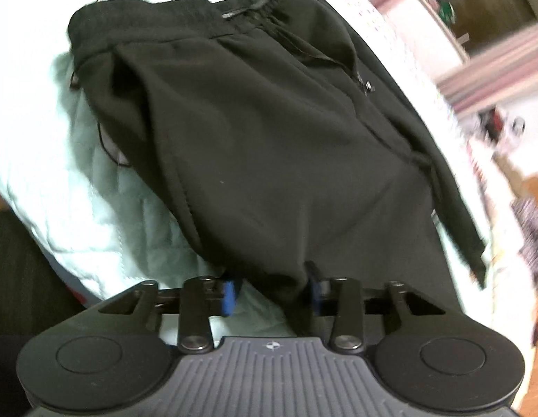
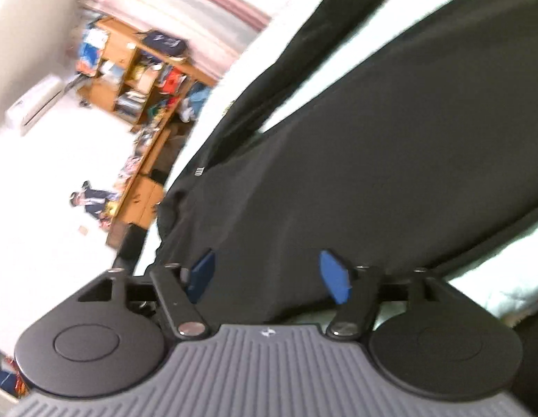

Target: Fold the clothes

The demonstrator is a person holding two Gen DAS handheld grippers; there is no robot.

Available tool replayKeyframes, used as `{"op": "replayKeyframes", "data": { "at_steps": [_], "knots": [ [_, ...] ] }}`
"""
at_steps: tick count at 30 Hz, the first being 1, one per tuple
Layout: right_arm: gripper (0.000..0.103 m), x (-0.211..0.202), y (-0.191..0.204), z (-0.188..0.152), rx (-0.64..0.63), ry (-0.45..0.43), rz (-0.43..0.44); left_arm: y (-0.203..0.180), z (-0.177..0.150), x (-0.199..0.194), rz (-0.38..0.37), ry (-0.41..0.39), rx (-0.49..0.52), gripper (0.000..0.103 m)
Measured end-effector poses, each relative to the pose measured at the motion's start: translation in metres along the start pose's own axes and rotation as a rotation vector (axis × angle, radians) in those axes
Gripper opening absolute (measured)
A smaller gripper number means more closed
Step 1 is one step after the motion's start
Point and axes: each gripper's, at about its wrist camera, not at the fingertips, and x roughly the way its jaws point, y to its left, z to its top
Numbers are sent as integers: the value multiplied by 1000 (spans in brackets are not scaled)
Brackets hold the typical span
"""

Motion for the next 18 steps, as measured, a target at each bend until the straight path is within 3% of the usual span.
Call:
{"op": "replayKeyframes", "data": {
  "at_steps": [2, 6, 9, 13, 18],
  "knots": [
    [53, 10, 0, -7, -76, 20, -84, -5, -1, -3, 25, 1, 42, 31],
    [43, 8, 17, -11, -210, 72, -163, 0, 2, -11, 7, 30, 30, 33],
    [43, 2, 12, -10, -178, 75, -164, 12, 3, -26, -30, 5, -10, 46],
    [44, 2, 7, -8, -98, 62, -138, 29, 9, -50, -8, -90, -47, 76],
    [50, 1, 5, -12, -63, 67, -81, 47, 31, -51, 41, -215, -105, 78]
  ]
}}
